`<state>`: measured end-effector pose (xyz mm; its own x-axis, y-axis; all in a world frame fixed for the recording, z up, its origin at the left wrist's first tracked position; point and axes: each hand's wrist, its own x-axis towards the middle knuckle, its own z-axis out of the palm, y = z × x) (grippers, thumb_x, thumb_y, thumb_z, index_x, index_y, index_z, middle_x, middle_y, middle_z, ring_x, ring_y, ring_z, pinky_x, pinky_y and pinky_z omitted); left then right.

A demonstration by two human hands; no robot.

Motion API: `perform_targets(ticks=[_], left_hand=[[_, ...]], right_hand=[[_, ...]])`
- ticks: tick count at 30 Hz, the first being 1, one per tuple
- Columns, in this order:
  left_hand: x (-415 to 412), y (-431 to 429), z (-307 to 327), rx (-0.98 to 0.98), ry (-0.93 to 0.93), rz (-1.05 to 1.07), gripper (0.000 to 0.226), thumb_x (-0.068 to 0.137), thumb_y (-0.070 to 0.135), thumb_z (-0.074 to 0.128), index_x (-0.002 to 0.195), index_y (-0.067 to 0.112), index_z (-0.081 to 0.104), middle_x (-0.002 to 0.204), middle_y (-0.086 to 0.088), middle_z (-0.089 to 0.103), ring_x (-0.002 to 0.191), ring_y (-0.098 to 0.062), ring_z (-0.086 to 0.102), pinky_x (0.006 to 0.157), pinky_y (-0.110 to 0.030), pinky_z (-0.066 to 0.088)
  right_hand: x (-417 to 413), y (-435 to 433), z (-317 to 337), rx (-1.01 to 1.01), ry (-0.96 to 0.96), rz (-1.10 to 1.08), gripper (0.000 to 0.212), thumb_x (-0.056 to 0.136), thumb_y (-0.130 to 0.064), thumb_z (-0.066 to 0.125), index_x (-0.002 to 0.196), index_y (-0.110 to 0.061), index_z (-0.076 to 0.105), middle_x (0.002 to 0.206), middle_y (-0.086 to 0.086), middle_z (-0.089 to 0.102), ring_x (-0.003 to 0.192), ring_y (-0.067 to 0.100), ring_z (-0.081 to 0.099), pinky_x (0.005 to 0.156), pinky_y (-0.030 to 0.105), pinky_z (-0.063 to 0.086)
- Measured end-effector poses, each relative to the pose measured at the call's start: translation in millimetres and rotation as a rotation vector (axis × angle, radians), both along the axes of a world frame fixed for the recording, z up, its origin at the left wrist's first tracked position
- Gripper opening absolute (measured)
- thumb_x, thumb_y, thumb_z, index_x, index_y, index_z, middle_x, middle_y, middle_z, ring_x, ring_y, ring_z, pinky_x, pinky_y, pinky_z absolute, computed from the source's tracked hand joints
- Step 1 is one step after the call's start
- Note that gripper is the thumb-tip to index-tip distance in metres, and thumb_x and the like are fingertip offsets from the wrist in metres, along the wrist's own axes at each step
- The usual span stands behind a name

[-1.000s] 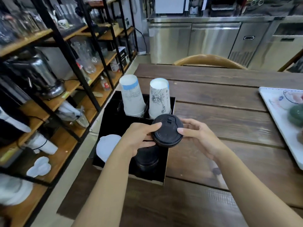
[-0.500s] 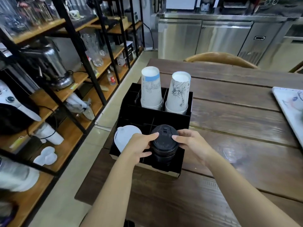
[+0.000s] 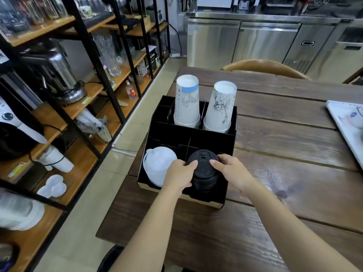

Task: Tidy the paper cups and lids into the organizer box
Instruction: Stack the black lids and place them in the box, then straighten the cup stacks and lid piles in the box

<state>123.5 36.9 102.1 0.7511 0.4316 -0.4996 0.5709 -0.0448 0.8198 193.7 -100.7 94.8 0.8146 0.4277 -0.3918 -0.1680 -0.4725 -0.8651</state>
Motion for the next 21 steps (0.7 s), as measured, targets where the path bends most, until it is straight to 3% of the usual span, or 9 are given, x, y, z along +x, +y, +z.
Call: perform_targets(ticks=[4, 6, 10, 13, 16, 19, 21], left_hand=[[0.0, -1.3, 1.0, 0.151, 0.013, -0.038, 0.039, 0.091, 0.037, 0.052, 0.102, 0.001, 0.058, 0.091, -0.013, 0.063, 0.085, -0.030, 0.065, 0.080, -0.046, 0.058], [0.2, -0.5, 1.8, 0.184, 0.015, -0.050, 0.039, 0.089, 0.040, 0.053, 0.101, 0.003, 0.058, 0.096, -0.011, 0.066, 0.089, -0.030, 0.065, 0.082, -0.048, 0.057], [2.9, 3.8, 5.9, 0.245, 0.025, -0.077, 0.042, 0.088, 0.043, 0.053, 0.111, 0.009, 0.058, 0.097, -0.002, 0.063, 0.095, -0.025, 0.062, 0.087, -0.045, 0.054], [6.7, 7.9, 12.7, 0.347, 0.017, -0.090, 0.043, 0.091, 0.042, 0.050, 0.119, 0.009, 0.055, 0.087, 0.003, 0.056, 0.084, -0.018, 0.056, 0.084, -0.034, 0.049], [11.6, 10.7, 29.7, 0.407, -0.081, -0.076, 0.043, 0.093, 0.038, 0.050, 0.125, 0.009, 0.053, 0.098, 0.002, 0.060, 0.091, -0.016, 0.054, 0.081, -0.029, 0.042], [24.1, 11.8, 48.3, 0.383, -0.226, -0.052, 0.038, 0.092, 0.034, 0.053, 0.121, 0.011, 0.056, 0.116, -0.003, 0.063, 0.099, -0.014, 0.055, 0.085, -0.026, 0.040], [35.4, 11.2, 59.1, 0.322, -0.312, -0.068, 0.038, 0.091, 0.035, 0.054, 0.122, 0.013, 0.056, 0.119, -0.002, 0.062, 0.099, -0.011, 0.054, 0.087, -0.025, 0.040]], right_hand=[[-2.4, 1.5, 7.8, -0.130, -0.046, 0.048, 0.034, 0.092, -0.038, 0.050, 0.119, -0.019, 0.058, 0.119, 0.004, 0.065, 0.110, 0.025, 0.059, 0.099, 0.048, 0.047], [-2.1, 2.8, 13.3, -0.185, -0.042, 0.060, 0.035, 0.094, -0.035, 0.048, 0.122, -0.015, 0.054, 0.113, 0.010, 0.064, 0.100, 0.031, 0.064, 0.090, 0.049, 0.054], [-3.6, 1.2, 24.5, -0.276, -0.039, 0.086, 0.041, 0.095, -0.036, 0.046, 0.128, -0.013, 0.047, 0.112, 0.012, 0.059, 0.077, 0.033, 0.070, 0.069, 0.045, 0.061], [-3.8, -3.7, 28.1, -0.299, -0.025, 0.085, 0.046, 0.093, -0.042, 0.047, 0.128, -0.012, 0.046, 0.113, 0.010, 0.057, 0.070, 0.031, 0.071, 0.061, 0.043, 0.061], [0.6, -7.7, 30.2, -0.275, -0.097, 0.008, 0.043, 0.091, -0.047, 0.048, 0.114, -0.011, 0.054, 0.099, 0.011, 0.065, 0.058, 0.031, 0.071, 0.049, 0.037, 0.058], [13.1, -11.3, 33.3, -0.178, -0.246, -0.182, 0.033, 0.091, -0.038, 0.053, 0.094, -0.006, 0.064, 0.075, 0.009, 0.070, 0.052, 0.029, 0.067, 0.056, 0.039, 0.053], [25.7, -12.7, 36.7, -0.118, -0.318, -0.280, 0.023, 0.090, -0.027, 0.056, 0.097, -0.006, 0.065, 0.078, 0.008, 0.070, 0.058, 0.023, 0.066, 0.067, 0.041, 0.054]])
